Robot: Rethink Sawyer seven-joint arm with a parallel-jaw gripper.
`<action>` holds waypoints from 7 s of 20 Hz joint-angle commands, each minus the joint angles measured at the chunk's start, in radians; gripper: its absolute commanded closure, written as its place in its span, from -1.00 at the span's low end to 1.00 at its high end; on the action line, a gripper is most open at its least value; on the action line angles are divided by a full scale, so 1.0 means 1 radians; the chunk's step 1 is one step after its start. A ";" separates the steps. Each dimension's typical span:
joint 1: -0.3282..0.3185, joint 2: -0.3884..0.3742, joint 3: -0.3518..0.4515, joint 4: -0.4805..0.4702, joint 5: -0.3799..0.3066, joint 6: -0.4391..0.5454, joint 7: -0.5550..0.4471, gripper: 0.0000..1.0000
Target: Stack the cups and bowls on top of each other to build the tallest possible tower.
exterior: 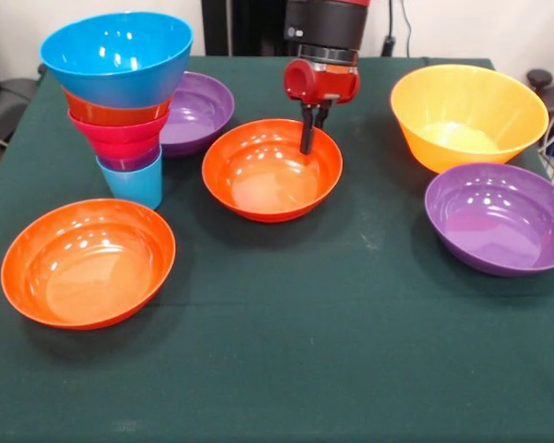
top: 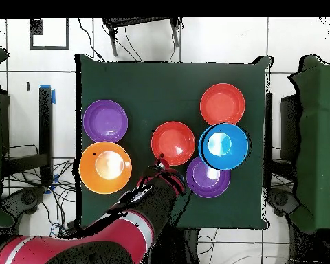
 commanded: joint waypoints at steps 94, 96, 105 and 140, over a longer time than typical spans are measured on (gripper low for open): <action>0.320 -0.551 -0.160 0.237 0.087 0.553 -0.026 1.00; 0.303 -0.564 -0.147 0.234 0.070 0.563 -0.042 1.00; 0.249 -0.597 -0.093 0.209 0.011 0.600 -0.079 1.00; 0.098 -0.700 0.095 0.220 -0.141 0.694 -0.117 1.00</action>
